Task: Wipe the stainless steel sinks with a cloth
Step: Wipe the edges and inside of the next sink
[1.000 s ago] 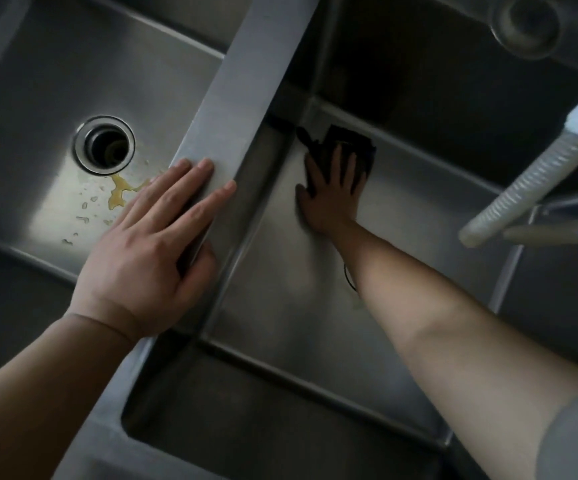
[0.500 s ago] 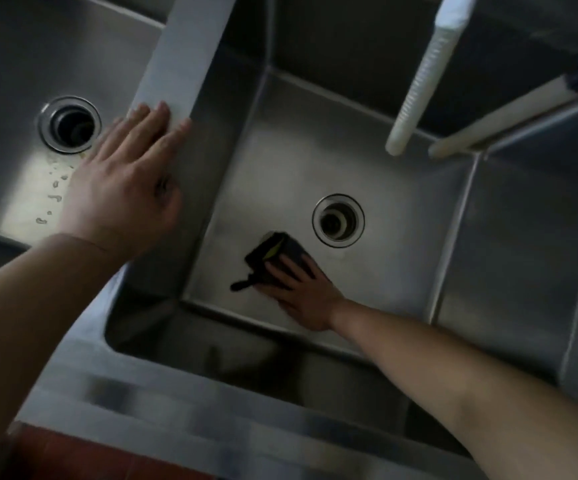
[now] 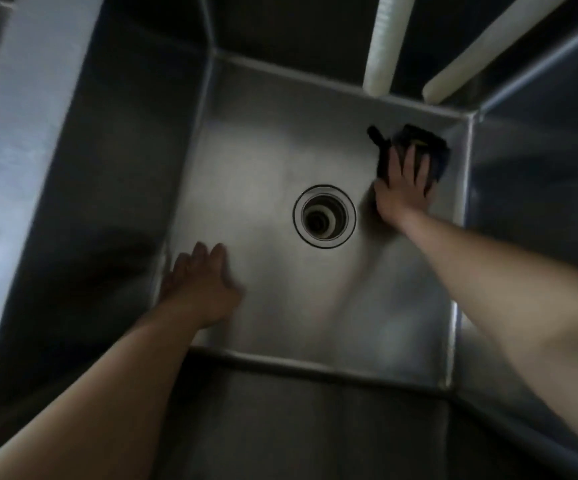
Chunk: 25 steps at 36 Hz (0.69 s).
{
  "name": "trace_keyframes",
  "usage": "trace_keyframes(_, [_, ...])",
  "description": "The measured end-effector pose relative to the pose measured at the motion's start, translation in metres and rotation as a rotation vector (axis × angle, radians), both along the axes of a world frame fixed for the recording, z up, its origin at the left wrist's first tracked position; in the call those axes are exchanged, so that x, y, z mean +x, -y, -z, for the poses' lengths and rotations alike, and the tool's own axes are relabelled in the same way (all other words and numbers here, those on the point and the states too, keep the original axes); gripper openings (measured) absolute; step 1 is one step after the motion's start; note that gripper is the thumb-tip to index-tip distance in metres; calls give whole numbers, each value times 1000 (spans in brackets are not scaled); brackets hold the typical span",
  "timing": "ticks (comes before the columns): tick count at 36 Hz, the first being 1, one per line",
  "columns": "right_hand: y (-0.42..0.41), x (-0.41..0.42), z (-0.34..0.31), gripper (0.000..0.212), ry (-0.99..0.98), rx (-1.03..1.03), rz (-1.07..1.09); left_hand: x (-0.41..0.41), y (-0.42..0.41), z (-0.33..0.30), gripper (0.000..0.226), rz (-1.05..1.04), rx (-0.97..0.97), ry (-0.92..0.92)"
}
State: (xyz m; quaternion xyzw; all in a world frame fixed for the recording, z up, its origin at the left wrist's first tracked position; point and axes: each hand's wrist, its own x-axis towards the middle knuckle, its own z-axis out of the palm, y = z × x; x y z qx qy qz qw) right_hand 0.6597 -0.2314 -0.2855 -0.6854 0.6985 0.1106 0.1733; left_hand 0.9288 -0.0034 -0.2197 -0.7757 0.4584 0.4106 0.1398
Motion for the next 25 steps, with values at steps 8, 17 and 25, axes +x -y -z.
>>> trace_keyframes(8, [23, 88, 0, 72, 46, -11, -433, 4, 2, 23, 94, 20, 103, -28])
trace_keyframes(17, [-25, 102, -2, 73, 71, -35, -1045, 0, 2, 20, 96, 20, 106, -6])
trace_keyframes(25, [93, 22, -9, 67, -29, 36, -385, -1, 0, 28, 100, 11, 108, 3])
